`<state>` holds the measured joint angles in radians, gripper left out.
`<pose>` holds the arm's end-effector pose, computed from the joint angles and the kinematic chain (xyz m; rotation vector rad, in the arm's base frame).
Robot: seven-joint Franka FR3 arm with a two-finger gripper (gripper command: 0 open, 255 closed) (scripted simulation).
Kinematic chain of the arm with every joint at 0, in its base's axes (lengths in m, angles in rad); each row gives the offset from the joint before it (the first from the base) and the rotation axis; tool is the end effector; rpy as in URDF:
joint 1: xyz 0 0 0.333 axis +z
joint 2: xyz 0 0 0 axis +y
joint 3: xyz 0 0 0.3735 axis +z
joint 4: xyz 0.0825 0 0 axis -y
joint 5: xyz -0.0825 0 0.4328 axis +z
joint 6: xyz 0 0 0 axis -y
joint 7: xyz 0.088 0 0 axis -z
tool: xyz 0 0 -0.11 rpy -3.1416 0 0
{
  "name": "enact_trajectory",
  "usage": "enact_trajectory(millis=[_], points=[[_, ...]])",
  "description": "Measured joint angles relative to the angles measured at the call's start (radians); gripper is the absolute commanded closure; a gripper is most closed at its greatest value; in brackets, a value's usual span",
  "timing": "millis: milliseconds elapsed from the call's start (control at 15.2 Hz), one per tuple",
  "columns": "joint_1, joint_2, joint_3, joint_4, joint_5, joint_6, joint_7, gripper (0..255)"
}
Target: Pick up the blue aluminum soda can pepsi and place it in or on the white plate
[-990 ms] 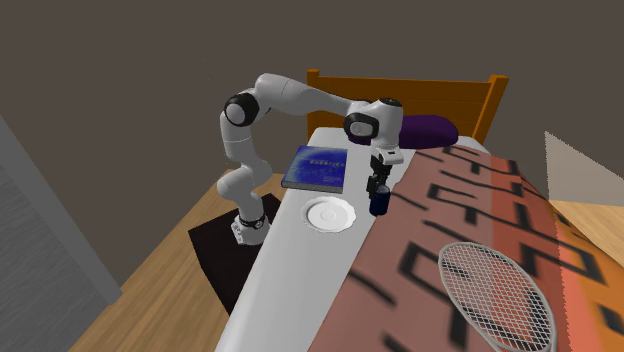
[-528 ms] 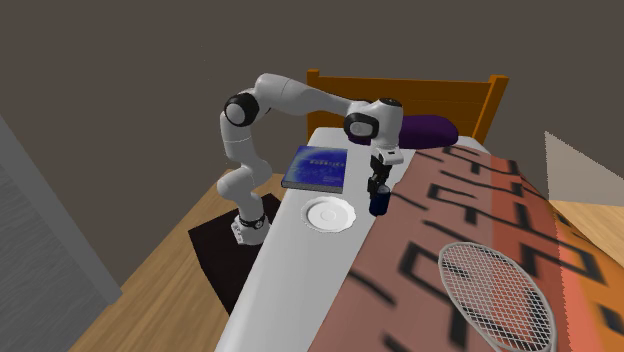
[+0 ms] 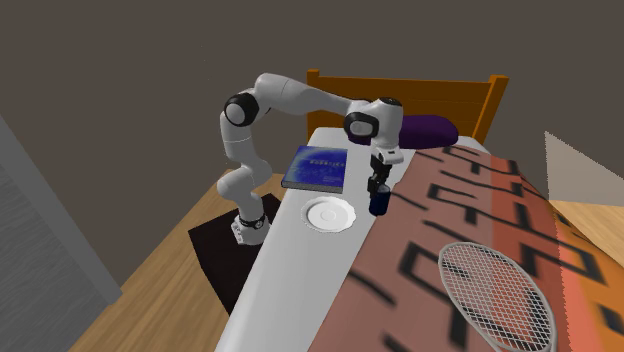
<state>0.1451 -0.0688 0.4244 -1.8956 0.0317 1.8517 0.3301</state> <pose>0.4908 0.3247 0.5700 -3.1105 -0.3597 -0.0252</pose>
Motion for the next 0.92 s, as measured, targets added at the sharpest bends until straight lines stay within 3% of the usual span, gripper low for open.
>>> enact_trajectory(millis=[924], points=[[-0.001,0.007,0.0,0.189,-0.004,-0.182,0.005,255]])
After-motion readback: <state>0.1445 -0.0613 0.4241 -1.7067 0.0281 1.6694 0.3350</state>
